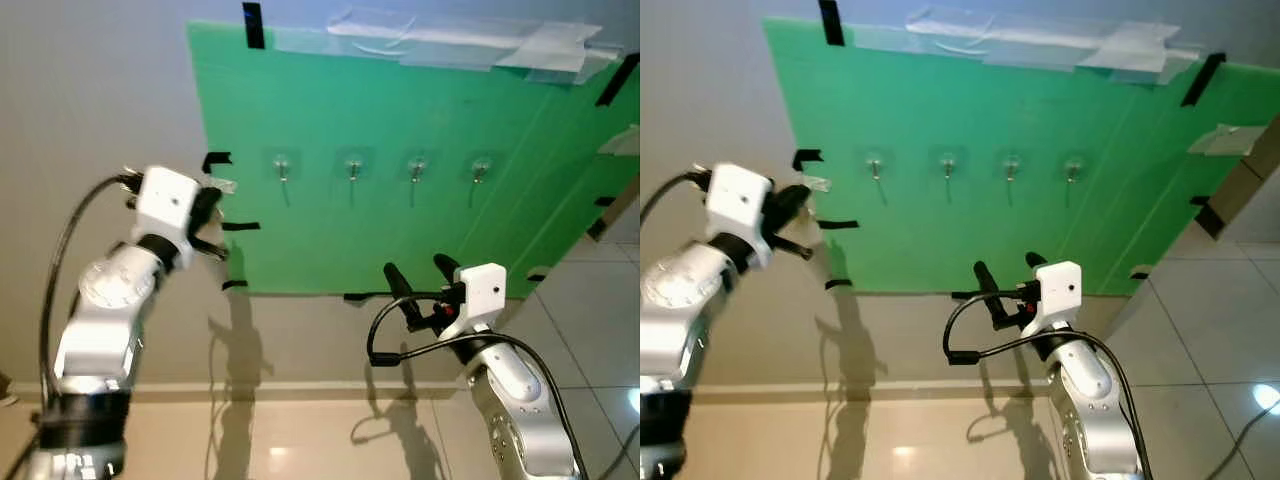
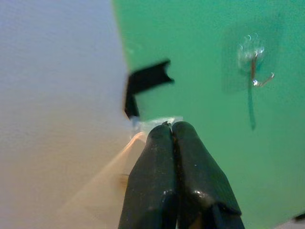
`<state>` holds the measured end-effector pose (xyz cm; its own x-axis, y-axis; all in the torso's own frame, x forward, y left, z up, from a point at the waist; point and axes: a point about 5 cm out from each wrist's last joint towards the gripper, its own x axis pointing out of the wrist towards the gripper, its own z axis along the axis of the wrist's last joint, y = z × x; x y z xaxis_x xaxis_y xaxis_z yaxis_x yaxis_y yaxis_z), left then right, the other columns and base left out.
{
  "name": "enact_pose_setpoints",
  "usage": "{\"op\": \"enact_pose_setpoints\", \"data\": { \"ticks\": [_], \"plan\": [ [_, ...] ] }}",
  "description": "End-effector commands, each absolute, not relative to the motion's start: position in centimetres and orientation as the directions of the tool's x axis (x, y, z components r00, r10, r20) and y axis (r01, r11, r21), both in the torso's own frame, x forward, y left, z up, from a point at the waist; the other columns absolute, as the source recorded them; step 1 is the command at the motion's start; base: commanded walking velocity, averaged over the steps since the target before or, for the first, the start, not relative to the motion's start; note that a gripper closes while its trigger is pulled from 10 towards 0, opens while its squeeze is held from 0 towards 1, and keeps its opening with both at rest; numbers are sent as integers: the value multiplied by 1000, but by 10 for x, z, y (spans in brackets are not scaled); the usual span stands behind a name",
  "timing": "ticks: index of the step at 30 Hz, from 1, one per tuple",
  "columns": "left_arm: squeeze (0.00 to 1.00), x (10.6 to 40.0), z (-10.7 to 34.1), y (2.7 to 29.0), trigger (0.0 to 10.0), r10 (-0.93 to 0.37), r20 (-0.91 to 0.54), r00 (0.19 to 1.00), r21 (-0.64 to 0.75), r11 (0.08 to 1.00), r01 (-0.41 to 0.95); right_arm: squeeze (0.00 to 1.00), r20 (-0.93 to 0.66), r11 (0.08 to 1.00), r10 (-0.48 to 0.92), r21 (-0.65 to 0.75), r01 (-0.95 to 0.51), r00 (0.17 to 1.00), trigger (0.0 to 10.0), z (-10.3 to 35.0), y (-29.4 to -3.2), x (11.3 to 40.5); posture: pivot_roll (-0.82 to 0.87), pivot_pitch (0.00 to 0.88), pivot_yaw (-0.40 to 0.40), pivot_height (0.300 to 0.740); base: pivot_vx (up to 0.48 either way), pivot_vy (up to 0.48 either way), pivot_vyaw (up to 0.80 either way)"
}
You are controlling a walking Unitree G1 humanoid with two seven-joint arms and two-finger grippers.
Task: Hang keys on a hook
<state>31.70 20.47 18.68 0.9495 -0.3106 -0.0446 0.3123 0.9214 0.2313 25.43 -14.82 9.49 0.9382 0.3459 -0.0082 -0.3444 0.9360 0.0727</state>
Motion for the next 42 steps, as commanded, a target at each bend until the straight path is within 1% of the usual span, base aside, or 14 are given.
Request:
{"op": "enact_pose_setpoints", "data": {
  "ticks": [1,2,3,4,6,8,11,13,17,28,36,37,39,42],
  "plan": [
    [0,323,197,198,10000,-452,-32,891,162,878,451,0,-1,931,359,80,-357,934,10000,99,-149,259,53,0,-26,740,0,0,0],
    [0,323,197,198,10000,-452,-32,891,162,878,451,0,-1,931,359,80,-357,934,10000,99,-149,259,53,0,-26,740,0,0,0],
    [0,321,198,192,10000,-555,-29,831,115,824,555,0,-1,929,362,81,-361,932,10000,100,-149,260,56,0,-28,740,0,0,0],
    [0,317,197,185,10000,-694,-26,720,37,719,694,0,-2,926,370,81,-369,929,10000,100,-148,261,56,0,-30,740,0,0,0],
    [0,319,194,180,10000,-774,-27,632,-13,632,774,0,-4,922,380,79,-379,925,10000,100,-147,262,47,0,-34,740,0,0,0],
    [0,335,195,175,10000,-807,7,590,-62,589,806,0,2,915,397,74,-396,918,10000,103,-143,262,33,0,-31,740,0,0,0],
    [0,345,197,174,10000,-806,27,591,-90,587,805,0,4,913,402,72,-401,916,10000,104,-142,261,25,0,-31,740,0,0,0],
    [0,351,197,172,10000,-825,35,564,-122,557,822,0,1,913,403,72,-402,915,10000,104,-142,258,5,0,-24,740,0,0,0],
    [0,366,195,170,10000,-819,35,573,-171,560,811,0,-24,913,405,68,-402,914,10000,101,-144,248,-32,0,-12,740,0,0,0],
    [0,374,187,173,10000,-825,52,563,-246,536,807,0,-42,925,376,73,-372,926,10000,99,-149,236,-82,0,14,740,0,0,0],
    [0,382,188,182,10000,-722,186,666,-407,560,721,0,-59,924,378,84,-373,924,10000,97,-148,232,-78,0,8,740,0,0,0],
    [0,382,188,182,10000,-722,186,666,-407,560,721,0,-59,924,378,84,-373,924,10000,97,-148,232,-78,0,8,740,0,0,0],
    [0,383,186,192,10000,-659,212,722,-474,576,665,0,-64,922,384,86,-379,921,10000,96,-148,233,-76,0,4,740,0,0,0],
    [0,383,183,194,10000,-643,213,735,-497,577,648,0,-66,921,386,87,-380,920,10000,96,-148,233,-74,0,1,740,0,0,0]
  ]
}}
